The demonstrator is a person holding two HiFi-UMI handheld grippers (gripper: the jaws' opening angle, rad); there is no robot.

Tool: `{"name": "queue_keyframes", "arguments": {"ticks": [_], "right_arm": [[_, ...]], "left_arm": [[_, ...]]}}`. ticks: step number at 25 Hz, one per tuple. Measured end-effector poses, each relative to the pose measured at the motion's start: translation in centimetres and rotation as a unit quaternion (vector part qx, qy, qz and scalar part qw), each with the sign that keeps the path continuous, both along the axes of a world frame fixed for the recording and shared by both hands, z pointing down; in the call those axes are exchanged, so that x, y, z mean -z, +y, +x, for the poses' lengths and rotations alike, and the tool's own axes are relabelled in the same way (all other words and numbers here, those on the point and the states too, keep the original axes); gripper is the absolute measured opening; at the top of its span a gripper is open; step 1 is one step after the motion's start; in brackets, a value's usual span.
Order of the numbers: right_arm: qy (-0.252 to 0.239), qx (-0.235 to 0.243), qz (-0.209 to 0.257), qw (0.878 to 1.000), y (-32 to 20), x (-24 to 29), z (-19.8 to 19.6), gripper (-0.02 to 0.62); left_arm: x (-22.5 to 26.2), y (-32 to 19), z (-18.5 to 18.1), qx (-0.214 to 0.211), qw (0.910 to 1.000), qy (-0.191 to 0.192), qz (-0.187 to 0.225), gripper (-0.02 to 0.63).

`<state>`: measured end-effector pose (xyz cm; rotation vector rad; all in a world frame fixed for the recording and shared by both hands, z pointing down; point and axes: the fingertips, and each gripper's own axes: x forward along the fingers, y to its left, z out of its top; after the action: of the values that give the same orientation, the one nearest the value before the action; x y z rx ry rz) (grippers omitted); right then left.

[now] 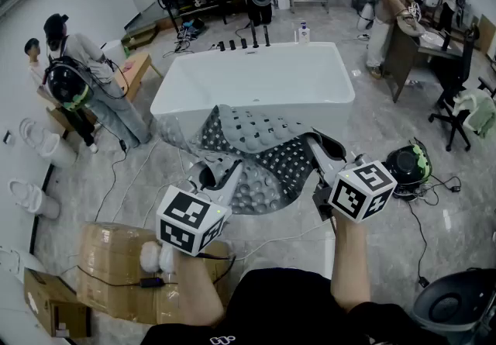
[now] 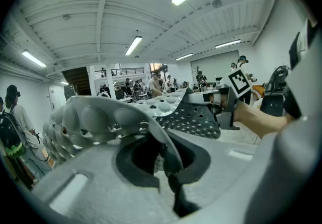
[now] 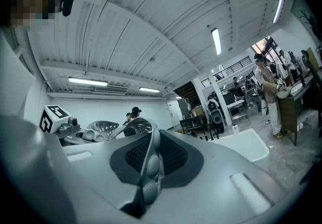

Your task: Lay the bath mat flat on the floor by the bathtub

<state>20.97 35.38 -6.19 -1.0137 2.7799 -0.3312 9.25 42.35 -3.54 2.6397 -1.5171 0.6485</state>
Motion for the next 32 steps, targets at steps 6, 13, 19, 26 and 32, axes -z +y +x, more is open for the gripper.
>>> {"name": "queue_keyframes", "arguments": {"ticks": [6, 13, 19, 26, 32], "right_arm": [[0.012, -0.007, -0.002, 1.000, 0.4, -0.5, 2.2, 0.015], [0.010, -0.013, -0.009, 1.000, -0.2, -1.1, 4.1, 0.017], [0.004, 0.001, -0.009, 1.000, 0.1, -1.1, 3.7, 0.016], [0.004, 0.018, -0.001, 1.000, 0.4, -0.3, 2.1, 0.017], [0.001, 0.029, 0.006, 1.000, 0.3, -0.1, 2.1, 0.017]], "left_arm": [[-0.2, 0.1, 2.6, 0.008, 1.0000, 0.003, 0.000, 0.015], [-1.1, 0.0, 4.5, 0.008, 0.9997, 0.021, -0.008, 0.015], [-1.1, 0.5, 4.1, 0.025, 0.9995, 0.017, -0.005, 0.015], [-0.3, 0.7, 2.1, 0.061, 0.9972, 0.042, -0.001, 0.015], [0.0, 0.2, 1.9, 0.079, 0.9954, 0.052, 0.013, 0.015]]}}
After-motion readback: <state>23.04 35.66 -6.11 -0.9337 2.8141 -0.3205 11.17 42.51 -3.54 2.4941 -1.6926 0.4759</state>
